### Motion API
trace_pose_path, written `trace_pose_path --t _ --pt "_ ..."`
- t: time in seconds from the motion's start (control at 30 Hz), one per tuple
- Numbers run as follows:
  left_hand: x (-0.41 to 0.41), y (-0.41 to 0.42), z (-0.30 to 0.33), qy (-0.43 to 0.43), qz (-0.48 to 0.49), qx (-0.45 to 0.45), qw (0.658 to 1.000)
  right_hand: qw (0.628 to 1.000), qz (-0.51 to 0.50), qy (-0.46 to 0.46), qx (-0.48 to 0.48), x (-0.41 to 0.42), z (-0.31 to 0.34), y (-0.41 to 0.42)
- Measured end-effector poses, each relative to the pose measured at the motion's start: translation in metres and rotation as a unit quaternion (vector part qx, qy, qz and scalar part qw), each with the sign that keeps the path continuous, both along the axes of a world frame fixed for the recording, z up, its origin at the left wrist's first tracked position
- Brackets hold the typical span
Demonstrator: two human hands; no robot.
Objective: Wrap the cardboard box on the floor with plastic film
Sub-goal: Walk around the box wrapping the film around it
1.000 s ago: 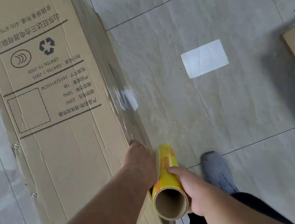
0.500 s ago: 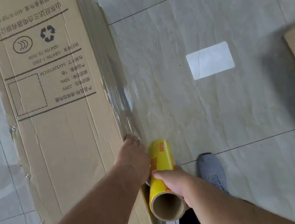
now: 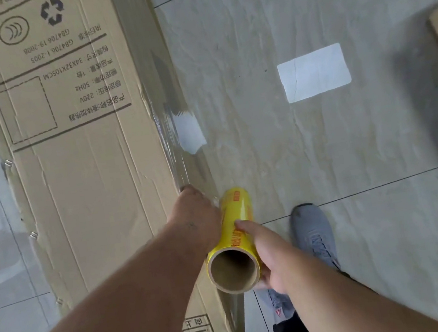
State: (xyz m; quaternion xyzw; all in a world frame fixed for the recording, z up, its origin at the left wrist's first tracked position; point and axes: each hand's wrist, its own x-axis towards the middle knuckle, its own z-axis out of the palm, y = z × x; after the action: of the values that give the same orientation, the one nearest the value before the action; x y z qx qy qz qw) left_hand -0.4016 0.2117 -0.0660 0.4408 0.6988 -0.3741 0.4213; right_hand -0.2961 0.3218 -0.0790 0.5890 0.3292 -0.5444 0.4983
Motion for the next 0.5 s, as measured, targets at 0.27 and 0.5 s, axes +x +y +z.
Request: trace_pose_path --t 0.27,0.5 --pt "0.001 -0.001 0.002 0.0 -0.003 0.01 1.0 0.999 -0.039 0.013 -0.018 0.014 -0.003 -0.004" --pt "0.01 0.004 0.005 -0.002 -0.015 0.013 1.0 0.987 0.149 0.054 0.03 0.031 -0.011 -0.003"
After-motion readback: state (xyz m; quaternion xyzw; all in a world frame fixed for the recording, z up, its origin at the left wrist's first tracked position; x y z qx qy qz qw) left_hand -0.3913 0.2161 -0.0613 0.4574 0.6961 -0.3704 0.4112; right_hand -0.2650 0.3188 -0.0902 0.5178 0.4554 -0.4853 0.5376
